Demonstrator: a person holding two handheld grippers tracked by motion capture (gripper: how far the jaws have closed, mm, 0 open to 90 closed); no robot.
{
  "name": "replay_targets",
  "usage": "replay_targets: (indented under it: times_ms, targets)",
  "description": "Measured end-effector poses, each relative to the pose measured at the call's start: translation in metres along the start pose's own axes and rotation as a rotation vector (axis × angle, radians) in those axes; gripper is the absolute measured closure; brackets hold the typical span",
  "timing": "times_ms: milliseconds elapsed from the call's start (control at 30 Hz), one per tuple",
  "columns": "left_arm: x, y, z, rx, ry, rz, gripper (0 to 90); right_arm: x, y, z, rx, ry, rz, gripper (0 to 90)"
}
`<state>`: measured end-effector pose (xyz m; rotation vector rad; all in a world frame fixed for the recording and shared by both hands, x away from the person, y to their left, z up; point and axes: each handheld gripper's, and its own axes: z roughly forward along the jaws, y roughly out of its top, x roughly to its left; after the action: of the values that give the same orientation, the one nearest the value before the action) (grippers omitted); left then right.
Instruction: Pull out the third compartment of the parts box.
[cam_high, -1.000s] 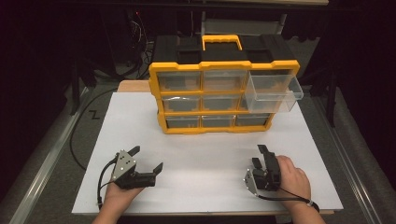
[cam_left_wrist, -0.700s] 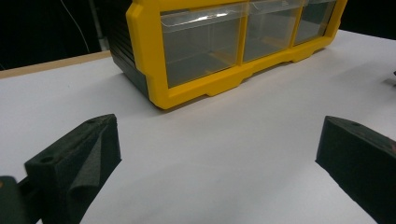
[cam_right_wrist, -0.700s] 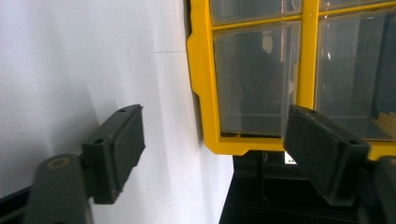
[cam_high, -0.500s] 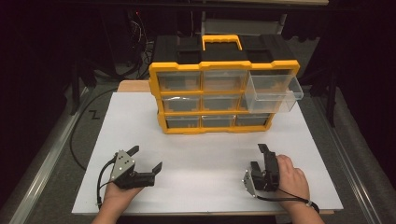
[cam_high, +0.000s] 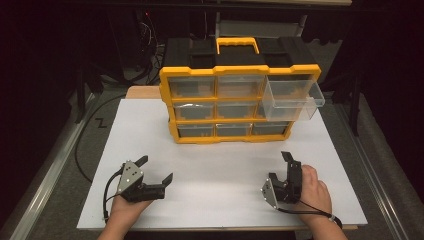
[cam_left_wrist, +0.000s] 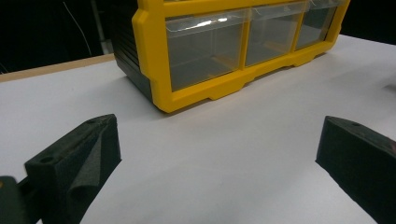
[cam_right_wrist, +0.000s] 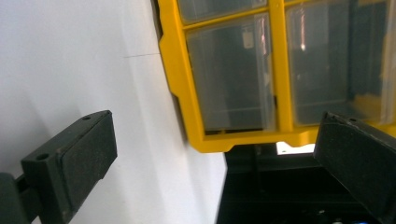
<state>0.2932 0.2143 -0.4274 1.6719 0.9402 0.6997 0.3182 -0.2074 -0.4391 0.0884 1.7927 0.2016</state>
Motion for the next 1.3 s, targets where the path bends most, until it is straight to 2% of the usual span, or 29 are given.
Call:
replay_targets:
  times_ms: [33,100,167,200,233,267,300,333,367,400,533,567,600,633,667,700,733,767,833,867,933,1000,1067,1100,1133,1167,1200,1267,1300]
  targets:
    - [0.001,0.0,0.0,0.0,0.003,-0.002,0.7,-0.001,-0.003,0.002,0.005,0.019,0.051,0.9]
    - [0.001,0.0,0.0,0.0,0.004,-0.004,0.7,-0.002,-0.005,0.003,0.006,0.034,0.079,0.9]
    - [0.002,0.0,0.0,0.003,0.01,-0.006,0.7,-0.005,-0.012,0.006,0.013,0.068,0.194,0.9]
    - [0.002,0.0,0.0,0.003,0.01,-0.006,0.7,-0.005,-0.012,0.006,0.013,0.068,0.194,0.9]
    - [0.002,0.0,0.0,0.002,0.009,-0.007,0.8,-0.007,-0.017,0.008,0.02,0.095,0.271,0.9]
    - [0.002,0.0,0.0,0.002,0.009,-0.007,0.8,-0.007,-0.017,0.008,0.02,0.095,0.271,0.9]
    - [0.002,0.0,0.0,-0.001,0.01,-0.007,0.8,-0.008,-0.021,0.009,0.016,0.117,0.358,0.9]
    - [0.002,0.0,0.0,0.0,0.011,-0.008,0.9,-0.008,-0.021,0.009,0.016,0.117,0.358,0.9]
    - [0.002,0.0,0.0,0.003,0.012,-0.012,0.9,-0.01,-0.025,0.01,0.011,0.155,0.46,1.0]
    - [0.002,0.0,0.0,0.003,0.012,-0.012,1.0,-0.011,-0.028,0.01,0.006,0.177,0.512,1.0]
    - [0.003,0.0,0.0,0.005,0.014,-0.015,1.0,-0.014,-0.033,0.012,-0.006,0.241,0.646,1.1]
    - [0.003,0.0,0.0,0.006,0.013,-0.015,1.0,-0.014,-0.033,0.012,-0.006,0.241,0.646,1.1]
    - [0.003,0.0,0.0,0.006,0.013,-0.015,1.1,-0.015,-0.034,0.012,-0.007,0.277,0.707,1.2]
    - [0.003,0.0,0.0,0.006,0.012,-0.016,1.1,-0.015,-0.034,0.012,-0.009,0.297,0.737,1.3]
    - [0.003,0.0,0.0,0.006,0.012,-0.016,1.1,-0.015,-0.034,0.012,-0.009,0.297,0.737,1.3]
    - [0.003,0.0,-0.001,0.006,0.013,-0.017,1.2,-0.016,-0.034,0.012,-0.024,0.352,0.816,1.2]
    - [0.003,0.0,-0.001,0.006,0.013,-0.017,1.2,-0.016,-0.034,0.012,-0.024,0.352,0.816,1.2]
    - [0.003,0.0,-0.001,0.009,0.01,-0.016,1.1,-0.018,-0.034,0.01,-0.049,0.391,0.889,1.3]
    - [0.003,0.0,-0.001,0.011,0.007,-0.016,1.2,-0.018,-0.034,0.009,-0.058,0.401,0.92,1.4]
    - [0.003,0.0,-0.001,0.013,0.006,-0.016,1.1,-0.02,-0.033,0.007,-0.077,0.412,0.967,1.4]
    - [0.003,0.0,0.0,0.014,0.004,-0.016,1.1,-0.021,-0.033,0.005,-0.085,0.413,0.993,1.5]
    - [0.003,0.0,-0.001,0.013,0.002,-0.016,1.1,-0.023,-0.034,0.0,-0.105,0.416,1.078,1.7]
    - [0.003,0.0,-0.001,0.011,0.0,-0.016,1.1,-0.024,-0.035,-0.002,-0.115,0.412,1.096,1.7]
    - [0.004,0.0,-0.001,0.011,-0.001,-0.016,1.1,-0.025,-0.036,-0.005,-0.119,0.403,1.152,1.8]
    - [0.004,0.0,-0.001,0.011,-0.001,-0.016,1.1,-0.025,-0.036,-0.005,-0.119,0.403,1.152,1.8]
    - [0.004,0.0,-0.001,0.011,-0.001,-0.017,1.1,-0.027,-0.039,-0.008,-0.137,0.399,1.221,1.7]
    - [0.004,0.0,-0.001,0.011,-0.001,-0.017,1.1,-0.027,-0.039,-0.008,-0.137,0.399,1.221,1.7]
    - [0.003,0.0,0.0,0.013,-0.002,-0.019,1.1,-0.03,-0.046,-0.008,-0.149,0.403,1.339,1.2]
    - [0.003,0.0,0.0,0.015,-0.002,-0.017,1.1,-0.031,-0.047,-0.008,-0.156,0.404,1.358,1.2]
